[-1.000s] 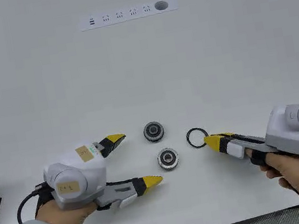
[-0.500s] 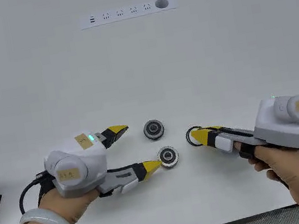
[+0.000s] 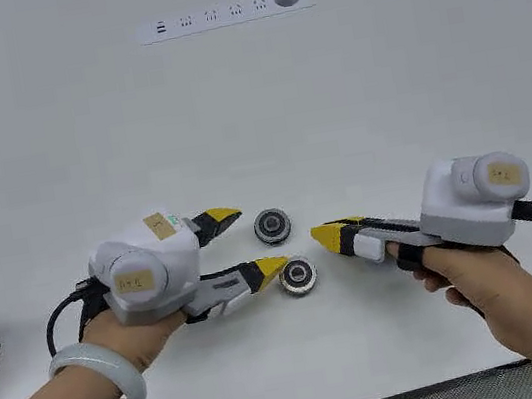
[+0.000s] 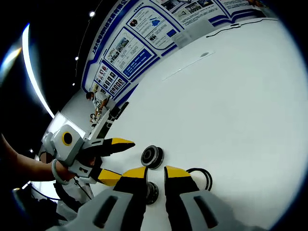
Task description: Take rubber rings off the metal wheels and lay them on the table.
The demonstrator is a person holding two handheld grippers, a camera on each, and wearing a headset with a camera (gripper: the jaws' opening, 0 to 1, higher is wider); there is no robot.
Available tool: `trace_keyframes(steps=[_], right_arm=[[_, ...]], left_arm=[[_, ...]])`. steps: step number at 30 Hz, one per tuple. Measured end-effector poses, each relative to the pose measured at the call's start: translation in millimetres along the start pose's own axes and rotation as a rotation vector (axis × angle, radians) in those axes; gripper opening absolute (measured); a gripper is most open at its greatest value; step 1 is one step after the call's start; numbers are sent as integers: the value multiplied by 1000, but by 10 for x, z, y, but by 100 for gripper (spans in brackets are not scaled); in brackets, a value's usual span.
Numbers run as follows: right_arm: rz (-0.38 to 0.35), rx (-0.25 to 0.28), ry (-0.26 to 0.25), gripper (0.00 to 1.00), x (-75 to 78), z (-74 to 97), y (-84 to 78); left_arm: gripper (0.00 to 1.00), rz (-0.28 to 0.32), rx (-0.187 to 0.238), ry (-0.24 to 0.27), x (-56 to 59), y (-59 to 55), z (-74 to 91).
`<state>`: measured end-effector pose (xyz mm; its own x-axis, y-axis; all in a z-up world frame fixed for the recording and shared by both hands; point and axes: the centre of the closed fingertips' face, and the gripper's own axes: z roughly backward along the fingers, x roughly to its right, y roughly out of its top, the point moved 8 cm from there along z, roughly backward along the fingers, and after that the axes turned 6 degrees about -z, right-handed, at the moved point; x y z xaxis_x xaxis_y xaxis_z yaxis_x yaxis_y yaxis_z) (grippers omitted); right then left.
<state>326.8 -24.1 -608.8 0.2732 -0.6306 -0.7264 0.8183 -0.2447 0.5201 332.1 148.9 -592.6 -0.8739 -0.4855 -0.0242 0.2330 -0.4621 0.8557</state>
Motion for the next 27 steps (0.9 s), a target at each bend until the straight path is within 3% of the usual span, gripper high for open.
trace_keyframes(steps=[18,27], right_arm=[[-1,-3,14,15,-29,-99,53],[-9,-4,16,15,-25,-122,59]], left_arm=[[29,-14,-22,-3,-80,67,-182],[21,-29,-68,-2,-100,20,-229]])
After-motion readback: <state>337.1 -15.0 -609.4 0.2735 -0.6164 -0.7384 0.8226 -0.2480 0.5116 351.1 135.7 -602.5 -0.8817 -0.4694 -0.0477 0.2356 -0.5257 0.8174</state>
